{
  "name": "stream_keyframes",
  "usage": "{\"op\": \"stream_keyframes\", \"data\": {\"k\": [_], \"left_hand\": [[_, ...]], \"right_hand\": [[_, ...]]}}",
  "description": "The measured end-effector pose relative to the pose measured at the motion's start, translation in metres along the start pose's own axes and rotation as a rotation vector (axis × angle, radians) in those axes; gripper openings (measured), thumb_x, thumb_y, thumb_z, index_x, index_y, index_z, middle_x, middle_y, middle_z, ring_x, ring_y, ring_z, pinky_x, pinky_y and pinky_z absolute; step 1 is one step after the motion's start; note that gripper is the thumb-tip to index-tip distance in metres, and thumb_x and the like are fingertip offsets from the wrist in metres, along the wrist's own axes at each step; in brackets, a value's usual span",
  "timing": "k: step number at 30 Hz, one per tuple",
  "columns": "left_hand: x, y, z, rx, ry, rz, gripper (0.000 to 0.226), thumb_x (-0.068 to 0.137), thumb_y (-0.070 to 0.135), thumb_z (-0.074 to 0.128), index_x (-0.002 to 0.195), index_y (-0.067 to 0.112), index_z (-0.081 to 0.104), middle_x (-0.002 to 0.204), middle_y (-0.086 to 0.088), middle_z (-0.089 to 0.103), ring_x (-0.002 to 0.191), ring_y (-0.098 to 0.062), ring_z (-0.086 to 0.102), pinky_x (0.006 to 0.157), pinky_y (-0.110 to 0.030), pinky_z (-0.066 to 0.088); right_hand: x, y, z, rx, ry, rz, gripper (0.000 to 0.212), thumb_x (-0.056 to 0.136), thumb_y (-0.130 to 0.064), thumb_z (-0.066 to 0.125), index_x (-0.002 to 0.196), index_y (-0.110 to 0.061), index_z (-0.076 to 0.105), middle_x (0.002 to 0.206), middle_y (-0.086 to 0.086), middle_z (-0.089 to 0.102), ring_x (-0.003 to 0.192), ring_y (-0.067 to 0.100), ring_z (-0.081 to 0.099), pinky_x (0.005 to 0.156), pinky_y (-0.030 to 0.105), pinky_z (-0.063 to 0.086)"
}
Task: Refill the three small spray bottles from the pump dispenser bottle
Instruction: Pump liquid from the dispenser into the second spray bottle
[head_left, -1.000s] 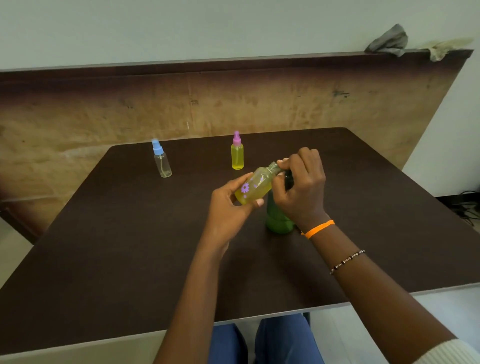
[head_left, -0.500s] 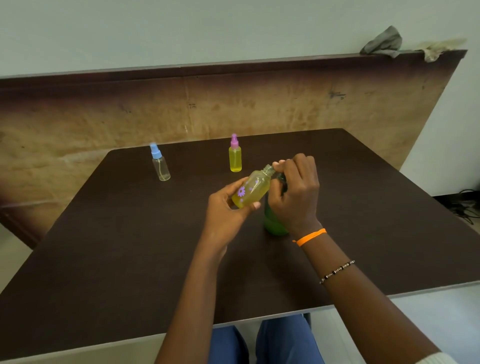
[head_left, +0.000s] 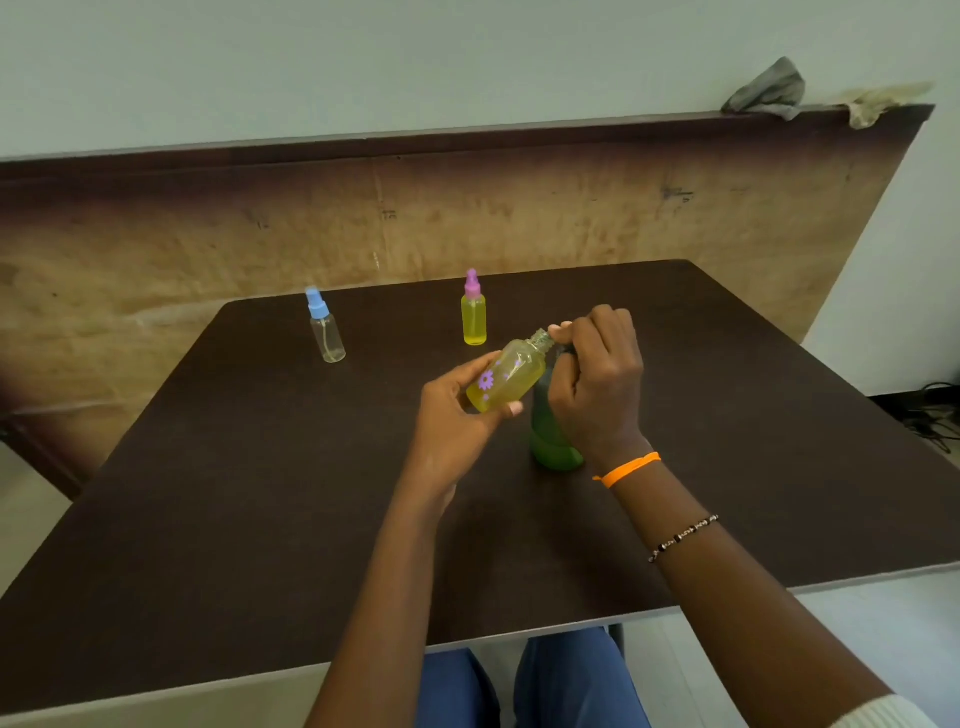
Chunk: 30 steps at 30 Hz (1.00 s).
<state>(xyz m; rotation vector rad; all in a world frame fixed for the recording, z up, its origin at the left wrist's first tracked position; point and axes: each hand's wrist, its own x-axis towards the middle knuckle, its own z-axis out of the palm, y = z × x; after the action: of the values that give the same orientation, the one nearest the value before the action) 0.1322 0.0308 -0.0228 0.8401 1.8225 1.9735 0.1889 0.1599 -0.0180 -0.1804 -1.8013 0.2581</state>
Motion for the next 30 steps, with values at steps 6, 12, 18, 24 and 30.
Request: {"op": "stream_keyframes", "data": {"k": [6, 12, 18, 24, 30], "left_hand": [[0.002, 0.002, 0.000, -0.008, -0.006, 0.016, 0.056, 0.071, -0.011, 0.070, 0.111, 0.028, 0.062, 0.107, 0.006, 0.069, 0.101, -0.007, 0.063, 0.089, -0.025, 0.051], [0.003, -0.002, 0.000, 0.005, -0.007, 0.019, 0.056, 0.071, -0.013, 0.069, 0.108, 0.029, 0.062, 0.104, 0.008, 0.069, 0.098, -0.006, 0.064, 0.088, -0.024, 0.052], [0.003, 0.003, 0.000, -0.013, -0.017, 0.016, 0.056, 0.071, -0.010, 0.070, 0.115, 0.023, 0.062, 0.110, 0.003, 0.069, 0.103, -0.009, 0.063, 0.090, -0.028, 0.052], [0.003, 0.001, 0.000, -0.006, -0.008, -0.001, 0.055, 0.071, -0.013, 0.069, 0.112, 0.024, 0.062, 0.103, 0.006, 0.070, 0.095, -0.006, 0.064, 0.088, -0.028, 0.052], [0.004, 0.005, 0.001, -0.011, -0.005, -0.002, 0.056, 0.071, -0.012, 0.070, 0.115, 0.023, 0.061, 0.103, 0.008, 0.069, 0.096, -0.004, 0.063, 0.086, -0.023, 0.052]], "right_hand": [[0.008, 0.001, 0.000, 0.000, 0.011, 0.006, 0.022, 0.080, 0.002, 0.039, 0.066, 0.002, 0.056, 0.067, 0.016, 0.048, 0.067, 0.025, 0.038, 0.056, 0.038, 0.036], [-0.002, 0.005, 0.006, -0.032, 0.039, -0.005, 0.023, 0.079, 0.008, 0.039, 0.067, 0.003, 0.058, 0.067, 0.017, 0.048, 0.067, 0.023, 0.035, 0.057, 0.035, 0.033], [0.009, -0.001, -0.004, -0.014, -0.054, -0.002, 0.012, 0.072, -0.010, 0.048, 0.070, 0.000, 0.055, 0.071, 0.014, 0.048, 0.069, 0.025, 0.038, 0.060, 0.034, 0.034], [-0.006, 0.004, 0.003, -0.021, -0.029, -0.004, 0.013, 0.075, -0.009, 0.054, 0.074, 0.004, 0.058, 0.073, 0.016, 0.050, 0.070, 0.025, 0.039, 0.059, 0.038, 0.039], [0.008, 0.000, -0.008, 0.062, -0.089, 0.017, 0.017, 0.073, -0.008, 0.045, 0.072, 0.003, 0.057, 0.073, 0.015, 0.048, 0.072, 0.024, 0.039, 0.065, 0.031, 0.034]]}}
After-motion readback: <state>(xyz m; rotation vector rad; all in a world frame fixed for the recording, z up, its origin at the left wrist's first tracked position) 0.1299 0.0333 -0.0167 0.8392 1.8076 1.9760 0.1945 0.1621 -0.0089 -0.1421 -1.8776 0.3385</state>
